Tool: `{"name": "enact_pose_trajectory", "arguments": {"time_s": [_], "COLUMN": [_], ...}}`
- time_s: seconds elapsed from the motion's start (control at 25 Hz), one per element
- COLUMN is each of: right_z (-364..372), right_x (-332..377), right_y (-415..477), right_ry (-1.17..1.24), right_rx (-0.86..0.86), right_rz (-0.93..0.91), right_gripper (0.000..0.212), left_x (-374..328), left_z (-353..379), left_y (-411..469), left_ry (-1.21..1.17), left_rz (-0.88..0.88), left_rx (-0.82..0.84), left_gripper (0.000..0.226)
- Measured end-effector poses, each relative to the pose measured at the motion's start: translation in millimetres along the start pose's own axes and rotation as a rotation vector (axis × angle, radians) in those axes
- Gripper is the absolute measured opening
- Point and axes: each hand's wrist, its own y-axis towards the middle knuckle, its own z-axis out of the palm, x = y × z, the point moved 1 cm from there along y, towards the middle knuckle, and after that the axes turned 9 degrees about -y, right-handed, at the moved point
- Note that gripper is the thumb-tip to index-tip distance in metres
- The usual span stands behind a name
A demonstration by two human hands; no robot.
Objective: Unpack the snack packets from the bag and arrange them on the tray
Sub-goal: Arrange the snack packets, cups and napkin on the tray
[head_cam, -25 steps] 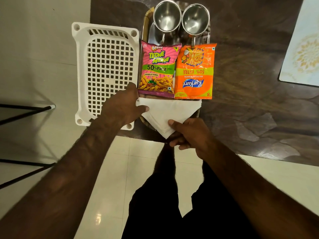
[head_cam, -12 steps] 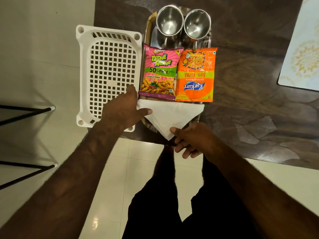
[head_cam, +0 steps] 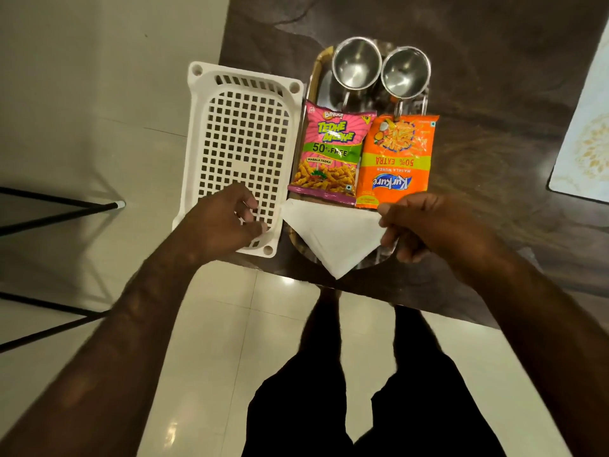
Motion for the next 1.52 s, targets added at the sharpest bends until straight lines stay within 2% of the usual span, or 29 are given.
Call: {"name": "enact_pose_trajectory", "arguments": {"time_s": [0.08, 0.16, 0.24, 0.32, 0.44, 0.6, 0.96, 1.16, 1.28, 1.36, 1.44, 1.52], "right_z": [10, 24, 43, 58, 71, 72, 79, 78, 71, 60, 38, 7], "right_x": [40, 82, 123, 155, 177, 169, 161, 164, 152, 122, 80, 38], "right_y": [8, 23, 42, 63, 94, 115, 112, 98, 63, 32, 11, 5], "right_ry": [-0.085, -0.266, -0.523, -0.808, -1.135, -1.285, -1.289, -1.281, -1.044, -0.766, -0.492, -0.307], "right_rx": [-0.038, -0.160, -0.286, -0.372, -0.384, -0.340, -0.404, -0.369, -0.550, -0.597, -0.590, -0.603], "right_rz": [-0.224, -0.452, -0.651, -0.786, -0.734, -0.613, -0.604, -0.625, -0.793, -0.782, -0.595, -0.327], "right_gripper": [0.014, 0.012, 0.027, 0.041, 0.054, 0.057, 0.055, 0.052, 0.034, 0.025, 0.022, 0.026], "left_x": [10, 18, 25, 31, 38, 46, 51, 46, 40, 26, 3, -23], "left_z": [-3, 3, 10, 17, 27, 33, 36, 35, 26, 22, 20, 23], "left_y": [-11, -17, -20, -20, -22, -24, -29, -28, -29, -25, -14, -4], "left_ry": [0.157, 0.435, 0.538, 0.508, 0.412, 0.383, 0.339, 0.406, 0.349, 0.124, -0.115, -0.159], "left_rz": [0.048, 0.141, 0.215, 0.241, 0.277, 0.342, 0.343, 0.329, 0.317, 0.265, 0.159, 0.119], "left_rx": [0.145, 0.172, 0.128, 0.071, -0.050, -0.149, -0.082, -0.038, -0.009, -0.035, -0.023, -0.039], "left_gripper": [0.050, 0.065, 0.063, 0.050, 0.033, 0.031, 0.037, 0.041, 0.051, 0.046, 0.036, 0.028]}}
